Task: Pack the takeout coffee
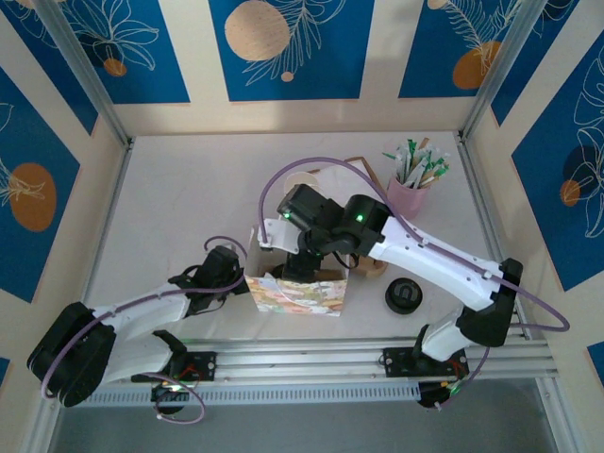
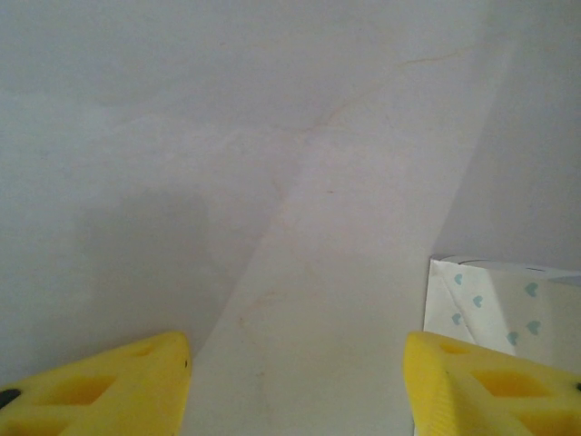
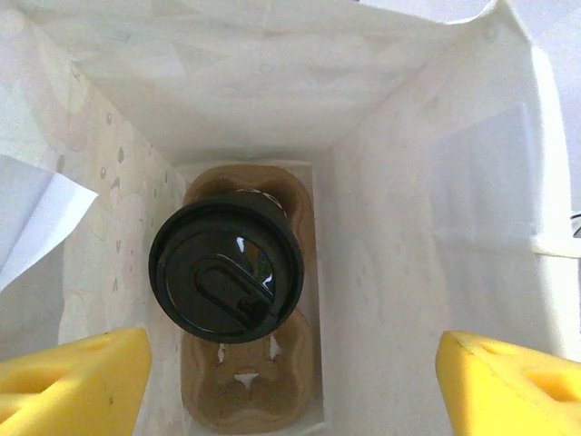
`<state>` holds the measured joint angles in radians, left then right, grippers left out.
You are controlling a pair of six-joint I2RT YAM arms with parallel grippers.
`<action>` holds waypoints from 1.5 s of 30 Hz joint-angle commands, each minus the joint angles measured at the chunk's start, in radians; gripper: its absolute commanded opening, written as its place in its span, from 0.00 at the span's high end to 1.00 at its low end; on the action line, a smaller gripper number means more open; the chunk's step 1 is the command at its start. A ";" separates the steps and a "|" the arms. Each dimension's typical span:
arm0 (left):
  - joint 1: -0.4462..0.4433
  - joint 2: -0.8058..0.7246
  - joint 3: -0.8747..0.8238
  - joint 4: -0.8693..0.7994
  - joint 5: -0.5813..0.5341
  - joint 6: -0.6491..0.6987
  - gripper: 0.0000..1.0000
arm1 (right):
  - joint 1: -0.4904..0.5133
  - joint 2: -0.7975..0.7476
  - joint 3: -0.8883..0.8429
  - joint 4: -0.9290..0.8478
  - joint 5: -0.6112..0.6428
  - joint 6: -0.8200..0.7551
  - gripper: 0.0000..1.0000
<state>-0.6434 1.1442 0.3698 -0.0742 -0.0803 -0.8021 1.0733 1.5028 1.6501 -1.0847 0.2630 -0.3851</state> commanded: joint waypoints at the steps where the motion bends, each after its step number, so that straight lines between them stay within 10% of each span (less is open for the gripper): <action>1: -0.022 -0.016 0.023 -0.064 0.028 0.015 0.37 | 0.007 -0.037 0.035 0.016 -0.005 -0.009 0.18; 27: -0.022 -0.126 0.056 -0.181 -0.040 0.061 0.36 | -0.005 -0.293 -0.112 0.378 0.065 -0.009 0.17; 36: -0.021 -0.229 0.126 -0.325 -0.156 0.117 0.34 | -0.093 -0.436 -0.250 0.681 0.134 0.068 0.01; 39: -0.021 -0.282 0.156 -0.399 -0.231 0.140 0.33 | -0.161 -0.470 -0.279 0.795 0.288 0.242 0.01; 45: -0.019 -0.399 0.232 -0.534 -0.367 0.176 0.29 | -0.589 -0.437 -0.110 0.457 0.187 0.637 0.01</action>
<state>-0.6521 0.7860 0.5480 -0.4999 -0.3405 -0.6651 0.6167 1.0637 1.4712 -0.5148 0.4442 0.0177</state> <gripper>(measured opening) 0.704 0.994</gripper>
